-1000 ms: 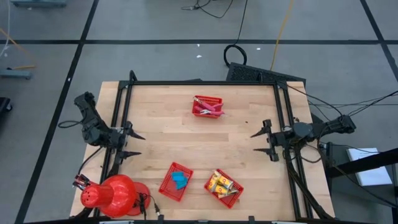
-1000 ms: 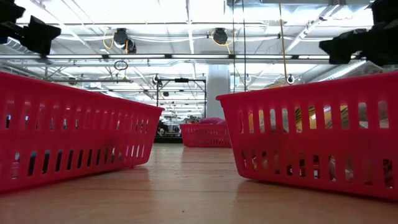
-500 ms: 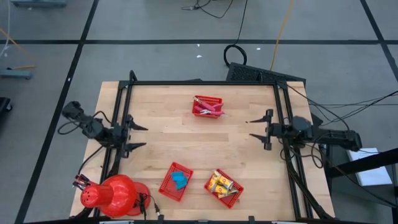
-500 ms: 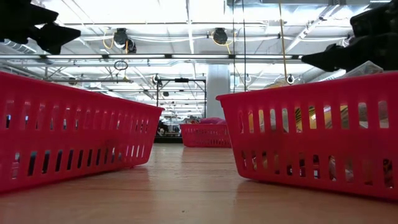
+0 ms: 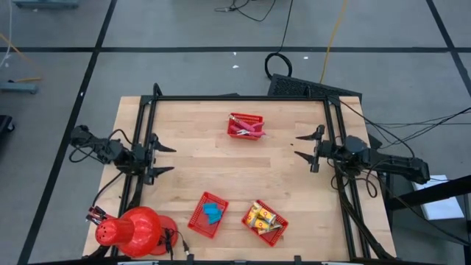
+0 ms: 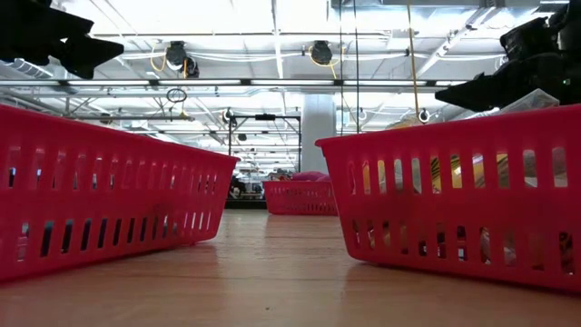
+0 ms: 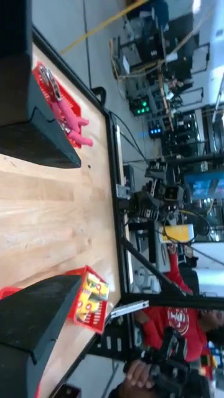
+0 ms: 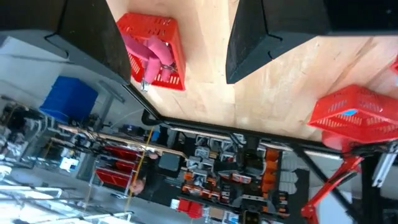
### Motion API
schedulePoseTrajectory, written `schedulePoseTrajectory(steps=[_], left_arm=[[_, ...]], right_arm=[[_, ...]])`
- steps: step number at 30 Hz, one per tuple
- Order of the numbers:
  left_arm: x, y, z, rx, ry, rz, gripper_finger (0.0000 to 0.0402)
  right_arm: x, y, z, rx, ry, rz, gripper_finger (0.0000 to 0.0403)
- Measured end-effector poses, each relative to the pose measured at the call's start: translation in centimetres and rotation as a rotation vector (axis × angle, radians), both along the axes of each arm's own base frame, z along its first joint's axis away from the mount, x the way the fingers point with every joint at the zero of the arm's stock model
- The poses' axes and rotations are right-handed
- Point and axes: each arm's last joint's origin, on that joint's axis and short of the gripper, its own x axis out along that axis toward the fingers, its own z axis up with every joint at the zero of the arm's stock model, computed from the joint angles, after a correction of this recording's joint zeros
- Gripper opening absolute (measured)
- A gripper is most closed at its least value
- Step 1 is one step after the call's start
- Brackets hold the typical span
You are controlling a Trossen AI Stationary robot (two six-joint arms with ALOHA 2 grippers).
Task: Pick & Place School Supplies
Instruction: Return to Home Position
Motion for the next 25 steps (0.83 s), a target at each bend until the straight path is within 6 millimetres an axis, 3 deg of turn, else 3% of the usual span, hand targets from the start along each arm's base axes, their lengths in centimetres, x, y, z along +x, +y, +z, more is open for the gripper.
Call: schedulePoseTrajectory(steps=[25], left_arm=[[0.0,0.03,0.01,-0.029,-0.001,0.011,0.0294]], right_arm=[[0.18,-0.1,-0.16,0.017,0.016,-0.016,0.0254]])
